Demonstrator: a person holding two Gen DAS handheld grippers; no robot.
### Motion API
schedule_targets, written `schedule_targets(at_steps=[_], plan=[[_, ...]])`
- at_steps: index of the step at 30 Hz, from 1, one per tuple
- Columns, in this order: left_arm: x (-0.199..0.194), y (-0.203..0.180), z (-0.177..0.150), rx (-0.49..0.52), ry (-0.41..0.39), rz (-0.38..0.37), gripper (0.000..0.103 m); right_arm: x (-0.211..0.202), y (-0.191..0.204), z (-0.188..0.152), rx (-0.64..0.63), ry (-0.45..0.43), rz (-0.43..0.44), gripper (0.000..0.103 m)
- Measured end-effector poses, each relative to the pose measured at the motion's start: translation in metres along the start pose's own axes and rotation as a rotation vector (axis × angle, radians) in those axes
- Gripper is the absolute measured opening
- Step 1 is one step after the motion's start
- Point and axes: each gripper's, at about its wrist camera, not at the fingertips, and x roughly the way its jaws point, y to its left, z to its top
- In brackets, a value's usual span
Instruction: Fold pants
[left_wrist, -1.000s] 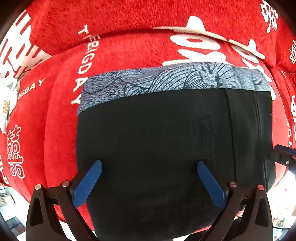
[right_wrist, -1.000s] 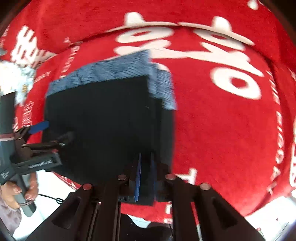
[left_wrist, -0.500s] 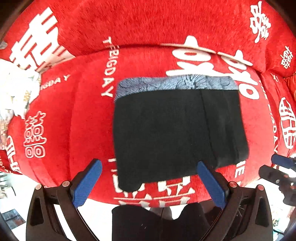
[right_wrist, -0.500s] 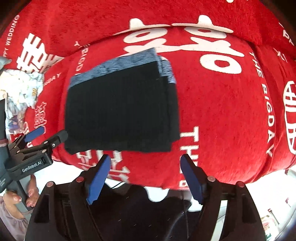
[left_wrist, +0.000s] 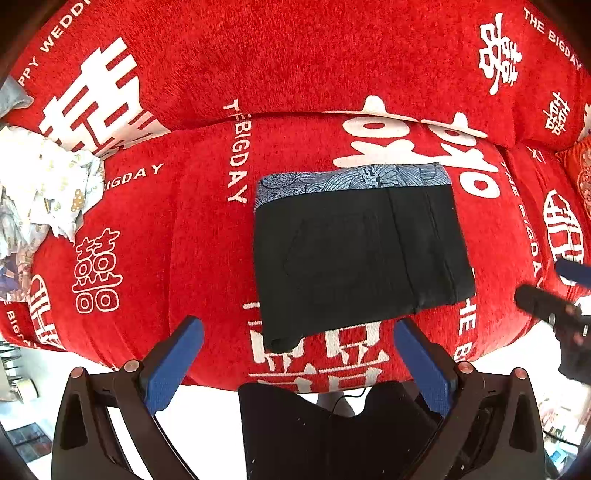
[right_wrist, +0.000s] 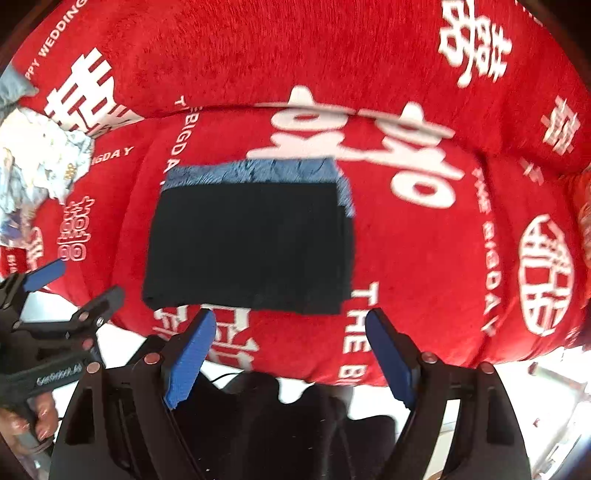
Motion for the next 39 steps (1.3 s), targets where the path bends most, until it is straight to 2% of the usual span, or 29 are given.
schedule_targets(at_steps=[9, 18, 39], plan=[[-0.011, -0.002, -0.002, 0.014, -0.002, -0.01, 0.103, -0.02, 0.006, 0.0, 0.011, -0.052, -0.045, 0.086], [-0.02, -0.006, -0.005, 0.014, -0.022, -0.017, 0.103, -0.026, 0.011, -0.001, -0.013, -0.056, -0.044, 0.086], [-0.019, 0.003, -0.009, -0.013, -0.008, -0.009, 0.103, -0.02, 0.018, 0.0, -0.03, -0.031, -0.044, 0.086]])
